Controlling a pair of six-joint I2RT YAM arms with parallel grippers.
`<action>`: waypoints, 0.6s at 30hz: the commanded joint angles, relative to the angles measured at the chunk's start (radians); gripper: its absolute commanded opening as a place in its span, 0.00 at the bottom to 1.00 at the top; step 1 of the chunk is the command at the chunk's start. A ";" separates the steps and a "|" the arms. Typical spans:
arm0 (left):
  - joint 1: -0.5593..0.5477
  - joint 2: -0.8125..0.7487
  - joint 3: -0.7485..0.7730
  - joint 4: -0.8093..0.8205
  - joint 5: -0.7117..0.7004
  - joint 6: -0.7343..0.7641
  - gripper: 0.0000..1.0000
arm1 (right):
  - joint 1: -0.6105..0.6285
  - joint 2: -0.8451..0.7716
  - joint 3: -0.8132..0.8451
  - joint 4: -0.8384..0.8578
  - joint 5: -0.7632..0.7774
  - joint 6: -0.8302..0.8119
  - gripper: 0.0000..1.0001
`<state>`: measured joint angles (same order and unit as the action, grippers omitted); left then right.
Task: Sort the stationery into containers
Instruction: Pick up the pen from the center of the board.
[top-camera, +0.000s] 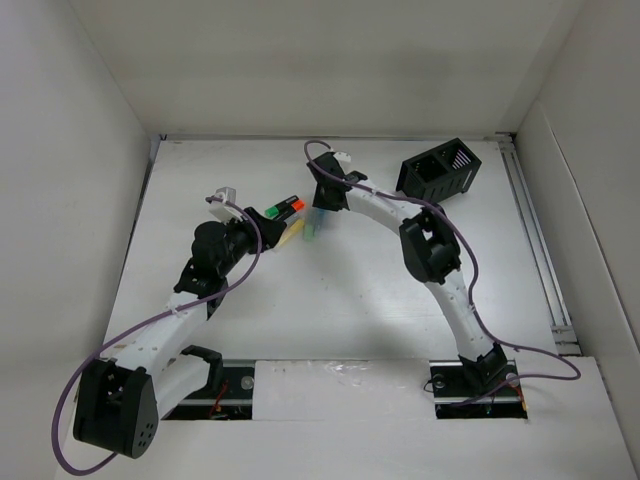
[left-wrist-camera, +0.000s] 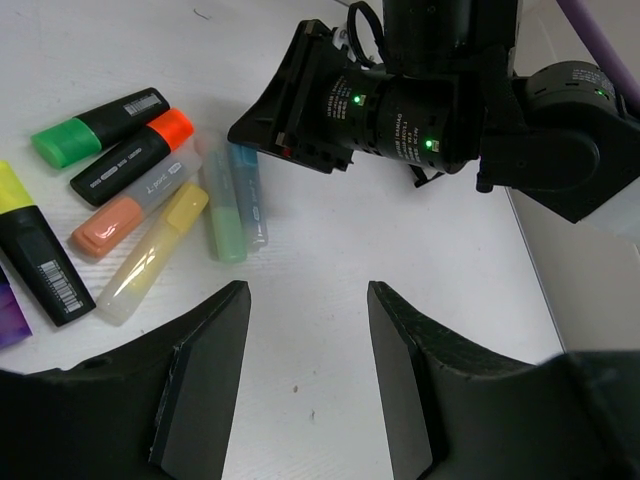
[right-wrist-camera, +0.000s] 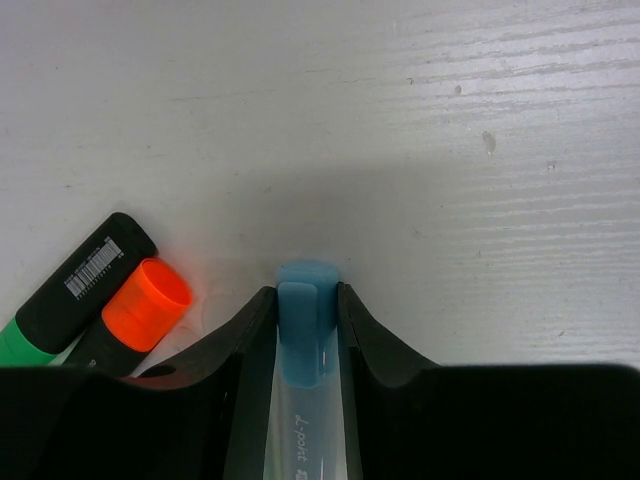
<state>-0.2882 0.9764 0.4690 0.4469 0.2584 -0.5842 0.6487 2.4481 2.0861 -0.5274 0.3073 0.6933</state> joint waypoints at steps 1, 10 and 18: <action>-0.005 -0.022 0.011 0.018 0.013 0.011 0.47 | -0.003 0.020 0.017 -0.020 0.015 -0.008 0.25; -0.005 -0.022 0.011 0.027 0.022 0.011 0.48 | -0.023 -0.220 -0.167 0.096 0.056 0.014 0.06; -0.014 0.044 0.032 0.047 0.079 0.011 0.50 | -0.164 -0.526 -0.231 0.129 0.107 0.023 0.05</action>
<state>-0.2924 1.0054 0.4690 0.4534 0.2958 -0.5838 0.5720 2.0743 1.8629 -0.4767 0.3531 0.7040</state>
